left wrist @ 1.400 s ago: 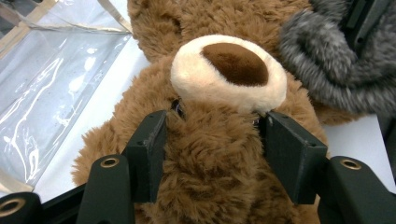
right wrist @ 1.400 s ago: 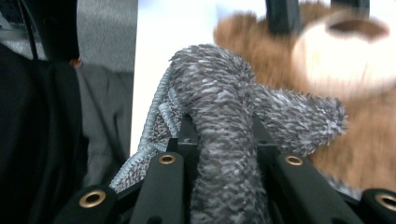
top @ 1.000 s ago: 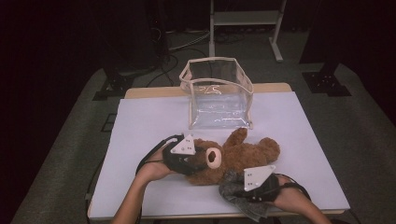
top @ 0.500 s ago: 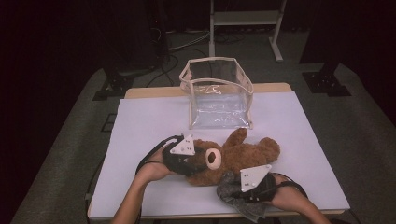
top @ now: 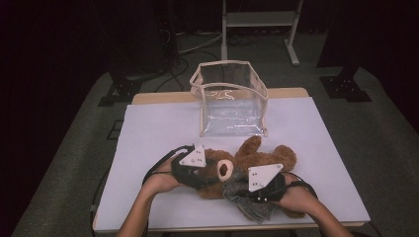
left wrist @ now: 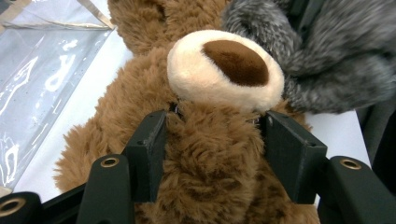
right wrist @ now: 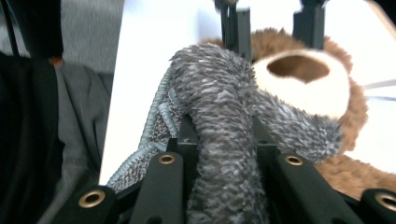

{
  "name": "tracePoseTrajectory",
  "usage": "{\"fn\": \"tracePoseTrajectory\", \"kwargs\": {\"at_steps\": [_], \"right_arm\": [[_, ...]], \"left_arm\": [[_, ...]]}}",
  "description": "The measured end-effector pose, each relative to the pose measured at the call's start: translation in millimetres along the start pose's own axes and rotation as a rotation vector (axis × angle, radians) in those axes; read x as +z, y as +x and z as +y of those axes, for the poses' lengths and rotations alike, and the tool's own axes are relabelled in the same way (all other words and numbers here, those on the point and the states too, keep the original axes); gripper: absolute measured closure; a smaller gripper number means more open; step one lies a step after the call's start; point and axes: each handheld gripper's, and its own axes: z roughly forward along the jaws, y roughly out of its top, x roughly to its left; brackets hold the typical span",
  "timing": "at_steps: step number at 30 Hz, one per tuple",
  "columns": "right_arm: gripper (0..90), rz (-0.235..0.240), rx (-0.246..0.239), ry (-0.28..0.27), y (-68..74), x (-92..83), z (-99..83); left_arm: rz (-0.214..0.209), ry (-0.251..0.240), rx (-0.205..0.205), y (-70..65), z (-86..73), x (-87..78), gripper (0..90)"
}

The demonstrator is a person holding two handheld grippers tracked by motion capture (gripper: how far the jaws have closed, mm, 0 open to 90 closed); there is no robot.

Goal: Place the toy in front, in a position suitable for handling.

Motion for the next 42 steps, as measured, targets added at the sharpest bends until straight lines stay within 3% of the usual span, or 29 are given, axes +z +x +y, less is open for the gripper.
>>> {"fn": "tracePoseTrajectory", "kwargs": {"at_steps": [8,12,15,21,26,27,31,34,39,40,42], "right_arm": [[72.0,-0.029,0.038,0.009,11.6,-33.5,-25.6],[72.0,-0.058,0.058,-0.004,10.8,-49.6,-30.1],[72.0,-0.074,0.047,-0.012,2.8,-47.6,-21.2],[71.8,-0.068,0.027,-0.032,-12.9,-27.7,-2.5],[71.8,-0.037,0.044,-0.031,-12.2,-31.5,-10.5],[71.7,-0.035,0.07,-0.04,-11.4,-41.0,-19.1],[71.6,-0.064,0.105,-0.045,-13.9,-63.3,-32.9],[71.5,-0.087,0.123,-0.045,-22.0,-72.2,-33.5],[71.4,-0.083,0.127,-0.047,-41.1,-63.8,-25.2],[71.4,-0.065,0.133,-0.043,-51.0,-55.7,-23.2],[71.0,-0.025,0.16,-0.037,-57.2,-49.4,-25.6]], "left_arm": [[-0.003,0.007,0.01,-1.8,0.7,-0.2,41.0],[0.0,0.012,0.008,-1.6,2.1,1.3,41.0],[0.0,0.022,0.018,-2.2,3.3,2.0,41.0],[-0.003,0.04,0.049,-5.5,2.6,0.8,41.0],[-0.013,0.029,0.046,-7.2,0.8,-0.2,40.9],[-0.013,0.031,0.055,-7.5,1.8,0.0,40.9],[-0.013,0.036,0.055,-7.8,3.3,1.0,40.9],[-0.018,0.043,0.059,-7.0,3.6,1.5,40.9],[-0.028,0.04,0.061,-8.4,2.9,1.4,40.9],[-0.03,0.039,0.062,-8.6,2.1,0.6,40.8],[-0.034,0.034,0.06,-8.1,1.0,-0.1,40.7]]}}
